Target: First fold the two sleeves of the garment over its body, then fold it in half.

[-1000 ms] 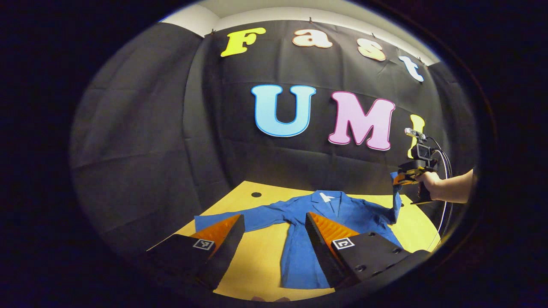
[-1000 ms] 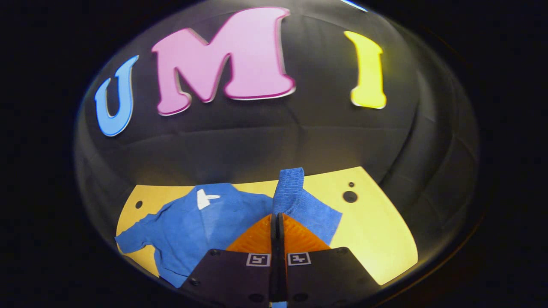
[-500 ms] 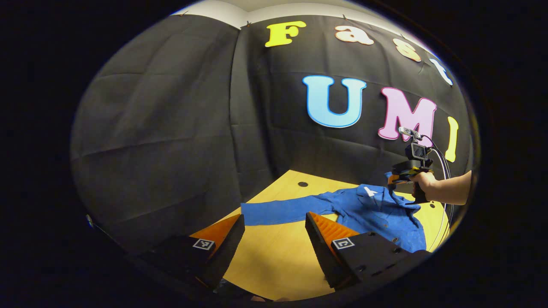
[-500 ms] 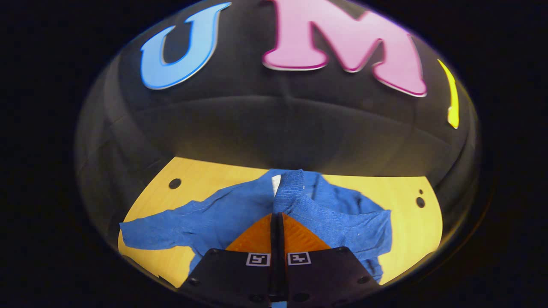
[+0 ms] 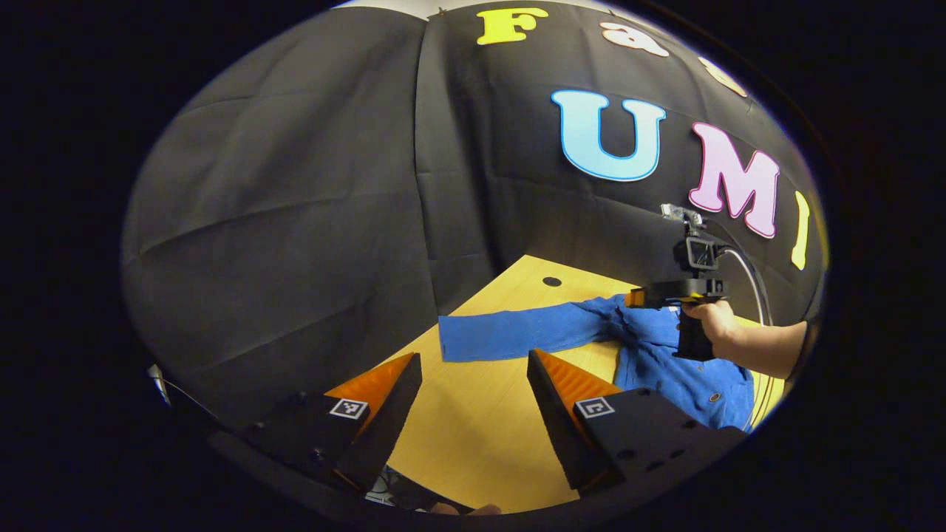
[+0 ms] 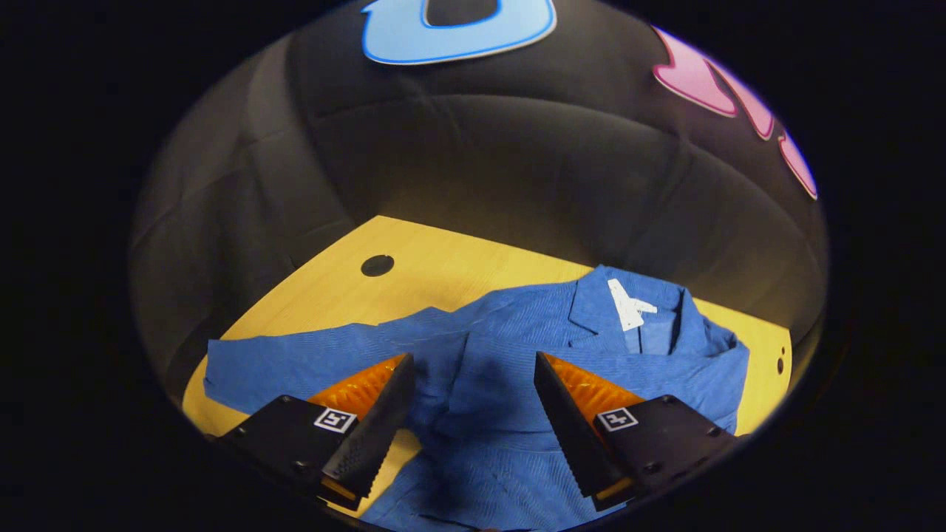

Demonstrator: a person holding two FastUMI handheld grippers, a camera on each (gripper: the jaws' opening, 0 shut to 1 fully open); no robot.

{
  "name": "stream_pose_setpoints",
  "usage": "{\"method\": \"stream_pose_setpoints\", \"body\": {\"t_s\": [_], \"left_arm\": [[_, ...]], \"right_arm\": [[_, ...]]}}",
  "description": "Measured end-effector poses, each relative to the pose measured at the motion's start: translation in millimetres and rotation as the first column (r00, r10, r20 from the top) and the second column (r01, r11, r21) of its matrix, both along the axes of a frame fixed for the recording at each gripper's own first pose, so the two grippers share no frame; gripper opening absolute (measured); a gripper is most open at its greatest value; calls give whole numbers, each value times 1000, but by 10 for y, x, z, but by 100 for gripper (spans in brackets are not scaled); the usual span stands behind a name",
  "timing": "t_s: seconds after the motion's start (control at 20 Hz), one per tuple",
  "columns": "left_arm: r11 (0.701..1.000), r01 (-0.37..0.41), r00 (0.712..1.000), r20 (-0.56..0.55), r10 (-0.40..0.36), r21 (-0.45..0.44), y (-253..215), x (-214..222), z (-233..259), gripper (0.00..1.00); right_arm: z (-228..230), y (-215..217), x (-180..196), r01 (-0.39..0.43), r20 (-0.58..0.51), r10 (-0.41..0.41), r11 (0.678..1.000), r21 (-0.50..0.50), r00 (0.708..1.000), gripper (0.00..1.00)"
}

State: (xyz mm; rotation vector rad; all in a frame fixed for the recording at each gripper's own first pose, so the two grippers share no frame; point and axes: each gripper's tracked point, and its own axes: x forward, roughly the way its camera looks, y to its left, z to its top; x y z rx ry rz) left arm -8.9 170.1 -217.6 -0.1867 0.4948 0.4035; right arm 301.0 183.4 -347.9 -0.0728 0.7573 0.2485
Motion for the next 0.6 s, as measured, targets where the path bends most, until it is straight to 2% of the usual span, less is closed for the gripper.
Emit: {"method": "stream_pose_setpoints", "body": {"t_s": [0.2,0.3,0.45,0.6], "left_arm": [[1000,-2,1000,-22,2,-6,193,545,-345,84],[1000,7,998,-66,-9,-25,331,824,-655,85],[998,-30,991,-134,23,-55,569,1152,-1066,85],[998,-52,983,-179,45,-37,812,1414,-1341,85]], "right_arm": [[527,-64,-148,-59,147,56,998,21,988,99],[783,-115,-216,-98,229,91,995,20,969,100],[1107,-178,-449,-145,307,128,989,35,943,100],[1291,-313,-696,-172,375,139,983,58,917,100]]}}
